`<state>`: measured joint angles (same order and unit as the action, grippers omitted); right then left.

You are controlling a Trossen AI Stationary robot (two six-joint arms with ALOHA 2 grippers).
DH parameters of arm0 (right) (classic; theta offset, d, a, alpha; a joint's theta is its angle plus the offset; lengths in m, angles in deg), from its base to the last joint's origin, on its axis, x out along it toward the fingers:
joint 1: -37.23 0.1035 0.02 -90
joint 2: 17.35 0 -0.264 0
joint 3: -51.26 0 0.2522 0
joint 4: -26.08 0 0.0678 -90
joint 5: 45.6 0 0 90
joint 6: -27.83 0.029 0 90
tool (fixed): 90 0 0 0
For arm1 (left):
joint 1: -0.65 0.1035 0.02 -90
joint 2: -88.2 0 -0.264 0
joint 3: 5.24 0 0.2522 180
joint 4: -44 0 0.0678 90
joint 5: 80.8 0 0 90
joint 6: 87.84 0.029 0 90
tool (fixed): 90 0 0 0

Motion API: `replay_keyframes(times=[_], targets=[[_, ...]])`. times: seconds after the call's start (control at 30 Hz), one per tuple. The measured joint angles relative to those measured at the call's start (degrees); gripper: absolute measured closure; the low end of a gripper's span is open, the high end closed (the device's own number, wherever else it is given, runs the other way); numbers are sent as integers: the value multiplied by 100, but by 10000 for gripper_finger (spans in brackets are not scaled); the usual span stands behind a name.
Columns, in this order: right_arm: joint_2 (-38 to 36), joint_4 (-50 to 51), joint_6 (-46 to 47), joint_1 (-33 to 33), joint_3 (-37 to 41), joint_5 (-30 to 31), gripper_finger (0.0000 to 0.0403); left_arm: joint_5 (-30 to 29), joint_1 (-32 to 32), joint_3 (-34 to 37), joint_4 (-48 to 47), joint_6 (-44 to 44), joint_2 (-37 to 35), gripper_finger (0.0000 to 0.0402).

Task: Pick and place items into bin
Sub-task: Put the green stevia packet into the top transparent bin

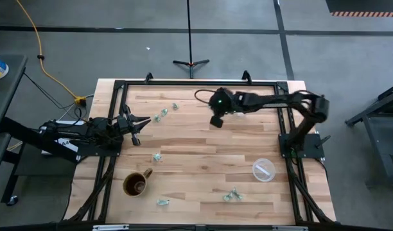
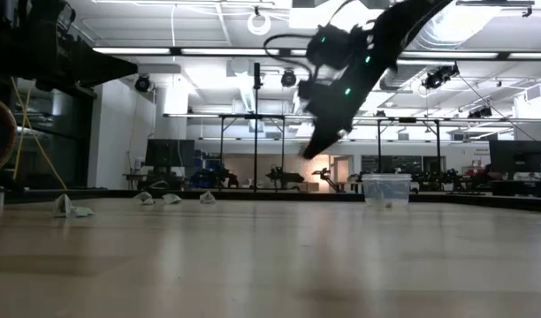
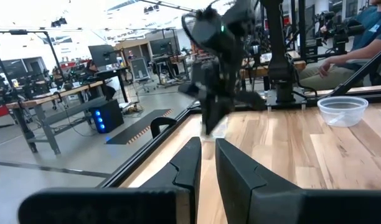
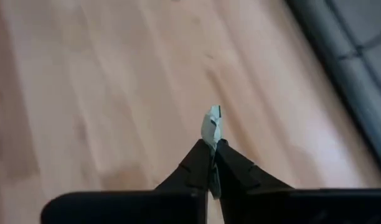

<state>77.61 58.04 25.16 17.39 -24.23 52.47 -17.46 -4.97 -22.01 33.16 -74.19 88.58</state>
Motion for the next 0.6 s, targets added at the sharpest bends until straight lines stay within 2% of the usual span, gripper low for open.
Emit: replay_keyframes(times=[0.13, 0.3, 0.6], targets=[[-615, 1257, 59, -82, -18, 769, 399, 26, -2, 0, 0, -2, 0, 316], [-863, 2531, 431, -368, -9, 881, 397, 26, 0, 0, 0, -2, 1, 316], [-859, 2581, 415, -907, 413, 587, 381, 20, 0, 0, -2, -1, 2, 316]])
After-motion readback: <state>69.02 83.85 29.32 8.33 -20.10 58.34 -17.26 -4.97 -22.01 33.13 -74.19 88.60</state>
